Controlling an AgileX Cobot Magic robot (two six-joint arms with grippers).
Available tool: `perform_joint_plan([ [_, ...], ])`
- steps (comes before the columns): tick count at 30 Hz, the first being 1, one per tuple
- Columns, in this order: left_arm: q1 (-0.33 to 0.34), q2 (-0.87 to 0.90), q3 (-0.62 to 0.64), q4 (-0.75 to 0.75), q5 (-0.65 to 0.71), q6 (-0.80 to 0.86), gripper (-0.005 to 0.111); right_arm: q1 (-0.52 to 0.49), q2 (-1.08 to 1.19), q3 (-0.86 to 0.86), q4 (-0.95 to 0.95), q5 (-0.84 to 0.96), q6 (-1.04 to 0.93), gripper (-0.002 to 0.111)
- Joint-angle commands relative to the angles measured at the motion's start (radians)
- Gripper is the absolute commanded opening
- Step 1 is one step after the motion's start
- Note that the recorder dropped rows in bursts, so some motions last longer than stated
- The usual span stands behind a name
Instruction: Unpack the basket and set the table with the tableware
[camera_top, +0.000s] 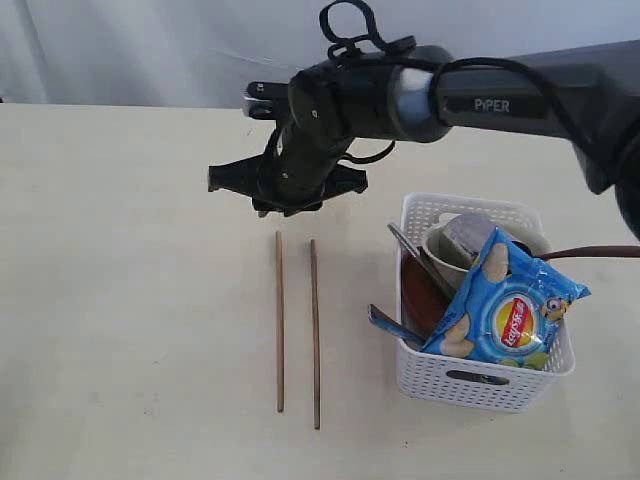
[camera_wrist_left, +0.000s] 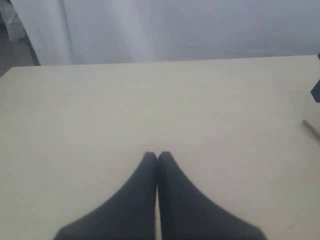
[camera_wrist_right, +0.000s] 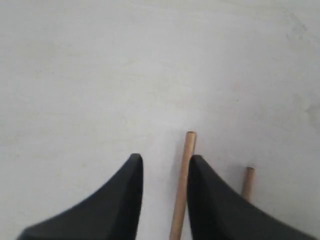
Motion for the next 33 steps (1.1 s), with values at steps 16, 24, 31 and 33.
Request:
perform_joint_plan([
  [16, -0.006, -0.004, 0.004, -0.007, -0.005, -0.008, 0.000, 0.073, 0.082, 0.000, 0.023, 0.037, -0.020, 0.000],
  [24, -0.006, -0.004, 0.004, -0.007, -0.005, -0.008, 0.000, 0.064, 0.082, 0.000, -0.028, 0.103, 0.039, 0.000],
  [31, -0.006, -0.004, 0.004, -0.007, -0.005, -0.008, 0.000, 0.062, 0.088, 0.000, -0.111, 0.148, 0.097, 0.000],
  [33, -0.006, -0.004, 0.004, -0.007, -0.005, -0.008, 0.000, 0.062, 0.091, 0.000, -0.114, 0.148, 0.102, 0.000],
])
